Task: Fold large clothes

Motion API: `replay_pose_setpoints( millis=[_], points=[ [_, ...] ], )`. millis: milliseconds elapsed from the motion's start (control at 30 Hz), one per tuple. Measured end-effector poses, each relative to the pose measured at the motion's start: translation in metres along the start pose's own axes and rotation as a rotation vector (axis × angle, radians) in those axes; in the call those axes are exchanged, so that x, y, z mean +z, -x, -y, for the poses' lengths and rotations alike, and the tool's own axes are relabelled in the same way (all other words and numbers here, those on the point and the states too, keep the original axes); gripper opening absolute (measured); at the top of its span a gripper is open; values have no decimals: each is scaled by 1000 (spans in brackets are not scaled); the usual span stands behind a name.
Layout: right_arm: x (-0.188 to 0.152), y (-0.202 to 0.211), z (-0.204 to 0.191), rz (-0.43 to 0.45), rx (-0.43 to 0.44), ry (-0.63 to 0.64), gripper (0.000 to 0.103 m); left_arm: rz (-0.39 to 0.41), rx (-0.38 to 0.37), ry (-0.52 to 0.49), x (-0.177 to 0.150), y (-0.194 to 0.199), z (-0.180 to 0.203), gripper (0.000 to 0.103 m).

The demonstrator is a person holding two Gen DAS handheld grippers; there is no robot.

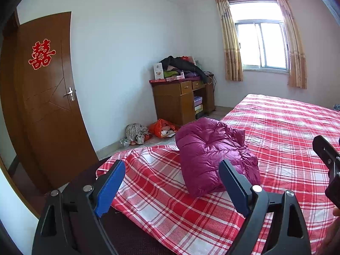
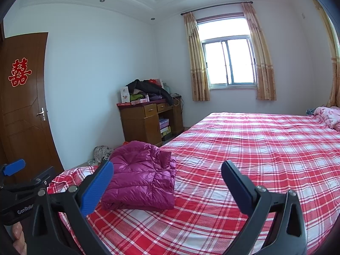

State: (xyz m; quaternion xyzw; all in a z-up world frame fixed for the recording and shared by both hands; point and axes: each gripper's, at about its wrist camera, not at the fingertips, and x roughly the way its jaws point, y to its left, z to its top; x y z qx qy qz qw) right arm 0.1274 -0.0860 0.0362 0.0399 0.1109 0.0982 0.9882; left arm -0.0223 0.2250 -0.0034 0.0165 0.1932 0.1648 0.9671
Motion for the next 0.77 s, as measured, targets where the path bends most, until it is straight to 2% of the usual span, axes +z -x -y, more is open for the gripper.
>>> replay_pose_setpoints(
  millis=[200,400,533,767],
  points=[
    [-2,-2,2,-6,0,2,103,-16,-11,11,-1,-4,-2,90],
    [-2,-3,2,-8,1,4,103,3,-35,23,-1,-3,-5,90],
    [-3,-4,2,-13,2,2,103,13,-18,5,-3,-5,-3,90],
    [-5,-7,2,-26,1,4,103,-24,-8,5,-4,-15,-4,90]
  ],
)
